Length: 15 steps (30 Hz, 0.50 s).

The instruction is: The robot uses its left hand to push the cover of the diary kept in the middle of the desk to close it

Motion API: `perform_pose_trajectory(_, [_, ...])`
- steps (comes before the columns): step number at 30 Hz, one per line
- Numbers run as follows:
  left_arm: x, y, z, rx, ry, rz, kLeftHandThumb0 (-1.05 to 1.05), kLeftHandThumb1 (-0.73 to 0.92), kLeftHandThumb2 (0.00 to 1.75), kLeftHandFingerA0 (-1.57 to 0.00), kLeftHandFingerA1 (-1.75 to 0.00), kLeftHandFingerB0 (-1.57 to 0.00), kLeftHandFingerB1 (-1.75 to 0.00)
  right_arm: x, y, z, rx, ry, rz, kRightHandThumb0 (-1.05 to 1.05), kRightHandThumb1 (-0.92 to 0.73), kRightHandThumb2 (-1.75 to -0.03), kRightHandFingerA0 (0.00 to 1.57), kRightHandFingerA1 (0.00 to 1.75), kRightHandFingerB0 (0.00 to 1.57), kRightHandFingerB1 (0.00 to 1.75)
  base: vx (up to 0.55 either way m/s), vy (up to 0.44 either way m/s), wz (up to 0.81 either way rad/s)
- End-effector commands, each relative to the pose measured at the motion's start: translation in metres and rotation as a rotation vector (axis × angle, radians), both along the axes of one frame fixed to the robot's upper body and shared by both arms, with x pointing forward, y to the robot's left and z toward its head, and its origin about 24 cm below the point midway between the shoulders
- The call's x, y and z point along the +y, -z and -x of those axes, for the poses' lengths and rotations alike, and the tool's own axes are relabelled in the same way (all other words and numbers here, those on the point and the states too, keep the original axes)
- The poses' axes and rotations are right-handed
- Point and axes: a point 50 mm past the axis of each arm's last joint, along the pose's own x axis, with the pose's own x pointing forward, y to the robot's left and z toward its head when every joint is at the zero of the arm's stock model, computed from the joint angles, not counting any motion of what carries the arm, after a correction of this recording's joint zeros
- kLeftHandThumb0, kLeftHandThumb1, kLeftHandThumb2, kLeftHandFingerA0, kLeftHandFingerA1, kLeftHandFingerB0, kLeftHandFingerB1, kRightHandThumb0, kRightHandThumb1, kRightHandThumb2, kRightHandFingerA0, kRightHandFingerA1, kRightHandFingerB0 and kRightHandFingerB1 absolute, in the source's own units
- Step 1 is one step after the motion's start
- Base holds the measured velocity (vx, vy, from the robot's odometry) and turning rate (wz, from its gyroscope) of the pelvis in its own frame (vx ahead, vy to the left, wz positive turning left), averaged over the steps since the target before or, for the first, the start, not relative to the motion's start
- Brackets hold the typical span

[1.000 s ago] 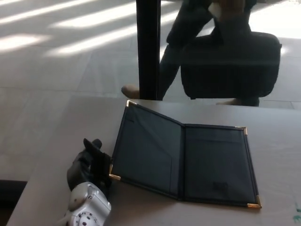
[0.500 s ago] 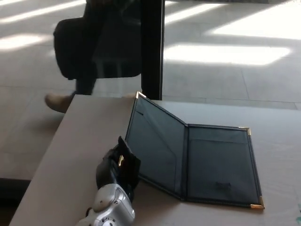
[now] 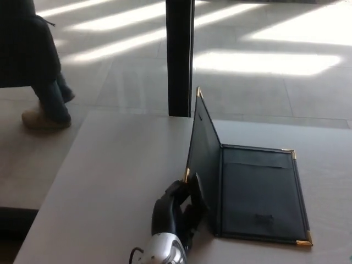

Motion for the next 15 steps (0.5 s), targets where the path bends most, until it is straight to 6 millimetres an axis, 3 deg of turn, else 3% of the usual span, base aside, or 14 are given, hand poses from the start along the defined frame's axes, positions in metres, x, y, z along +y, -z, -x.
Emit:
perform_pose_trajectory(1, [-0.147, -0.069, 0.105, -0.471, 0.557, 0.068, -0.90, 0.92, 0.79, -0.35, -0.52, -0.33, -0.42, -0.003, -0.002, 0.008, 0.013, 0.035, 0.015, -0.68, -0.92, -0.68, 0.65, 0.68, 0.62, 0.52, 0.00, 0.000, 0.00])
perform_pose_trajectory(2, [-0.150, -0.075, 0.106, -0.557, 0.584, 0.024, -0.97, 0.85, 0.88, -0.34, -0.56, -0.30, -0.44, -0.003, -0.003, 0.006, 0.016, 0.036, 0.020, -0.68, -0.92, -0.68, 0.67, 0.68, 0.64, 0.52, 0.00, 0.000, 0.00])
perform_pose_trajectory(3, [-0.155, -0.084, 0.108, -0.772, 0.652, -0.124, -0.92, 0.92, 0.86, -0.31, -0.64, -0.21, -0.48, -0.004, -0.002, 0.006, 0.018, 0.036, 0.018, -0.67, -0.92, -0.68, 0.63, 0.65, 0.61, 0.52, 0.00, 0.000, 0.00])
perform_pose_trajectory(4, [-0.157, -0.087, 0.108, -0.852, 0.674, -0.181, -0.92, 0.92, 0.86, -0.31, -0.64, -0.21, -0.48, -0.005, -0.001, 0.006, 0.018, 0.035, 0.016, -0.67, -0.92, -0.68, 0.63, 0.65, 0.61, 0.52, 0.00, 0.000, 0.00])
perform_pose_trajectory(5, [-0.158, -0.092, 0.111, -0.946, 0.731, -0.234, -0.99, 0.92, 0.86, -0.20, -0.63, -0.14, -0.48, -0.005, -0.001, 0.006, 0.016, 0.040, 0.015, -0.68, -0.92, -0.67, 0.65, 0.72, 0.63, 0.53, 0.00, 0.000, 0.00])
perform_pose_trajectory(6, [-0.161, -0.095, 0.115, -1.152, 0.753, -0.393, -0.99, 0.91, 0.85, -0.17, -0.68, -0.12, -0.48, -0.004, -0.002, 0.006, 0.023, 0.049, 0.014, -0.67, -0.91, -0.66, 0.60, 0.78, 0.43, 0.55, 0.00, 0.000, 0.00])
perform_pose_trajectory(7, [-0.162, -0.097, 0.117, -1.232, 0.766, -0.454, -0.98, 0.92, 0.83, -0.14, -0.69, -0.09, -0.47, -0.004, -0.003, 0.006, 0.027, 0.036, 0.025, -0.65, -0.88, -0.66, 0.68, 1.14, 0.40, 0.61, 0.00, 0.000, 0.00])
perform_pose_trajectory(8, [-0.164, -0.101, 0.119, -1.334, 0.800, -0.534, -0.92, 0.82, 1.22, -0.10, -0.66, -0.01, -0.46, -0.001, -0.006, 0.007, -0.023, -0.066, 0.010, -0.70, -0.92, -0.78, 0.48, 0.96, 0.30, 0.57, 0.00, 0.000, 0.00])
perform_pose_trajectory(9, [-0.166, -0.103, 0.120, -1.439, 0.813, -0.608, -0.39, 0.44, 1.12, -0.02, -0.56, 0.00, -0.53, 0.000, -0.017, 0.009, 0.262, -0.484, 0.444, -0.64, -0.92, -0.87, 0.29, 0.69, 0.19, 0.47, 0.00, 0.000, 0.00])
perform_pose_trajectory(10, [-0.167, -0.104, 0.122, -1.490, 0.828, -0.637, -0.95, 0.80, 1.25, -0.10, -0.66, 0.00, -0.42, 0.012, -0.021, 0.008, 0.434, -0.784, 0.735, -0.67, -0.78, -0.63, 0.35, 0.57, 0.43, 0.41, 0.00, 0.000, 0.00])
perform_pose_trajectory(11, [-0.169, -0.106, 0.123, -1.554, 0.863, -0.679, -0.95, 0.80, 1.26, 0.00, -0.59, -0.07, -0.41, 0.025, -0.027, 0.006, 0.453, -0.881, 0.845, -0.63, -0.72, -0.62, 0.37, 0.53, 0.48, 0.41, 0.00, 0.000, 0.00])
perform_pose_trajectory(12, [-0.171, -0.106, 0.123, -1.620, 0.891, -0.730, -0.95, 0.80, 1.26, 0.00, -0.59, -0.07, -0.41, 0.037, -0.036, 0.008, 0.383, -0.864, 0.797, -0.63, -0.72, -0.62, 0.37, 0.53, 0.48, 0.41, 0.00, 0.000, 0.00])
perform_pose_trajectory(14, [-0.171, -0.107, 0.122, -1.655, 0.896, -0.760, -0.84, 0.85, 1.34, 0.00, -0.46, 0.00, -0.38, 0.039, -0.035, 0.007, 0.386, -0.871, 0.799, -0.63, -0.72, -0.62, 0.37, 0.53, 0.48, 0.41, 0.00, 0.000, 0.00])
perform_pose_trajectory(15, [-0.175, -0.106, 0.122, -1.778, 0.872, -0.820, -0.85, 0.92, 1.36, -0.02, -0.51, -0.02, -0.42, 0.039, -0.036, 0.007, 0.388, -0.872, 0.801, -0.63, -0.72, -0.62, 0.37, 0.53, 0.48, 0.41, 0.00, 0.000, 0.00])
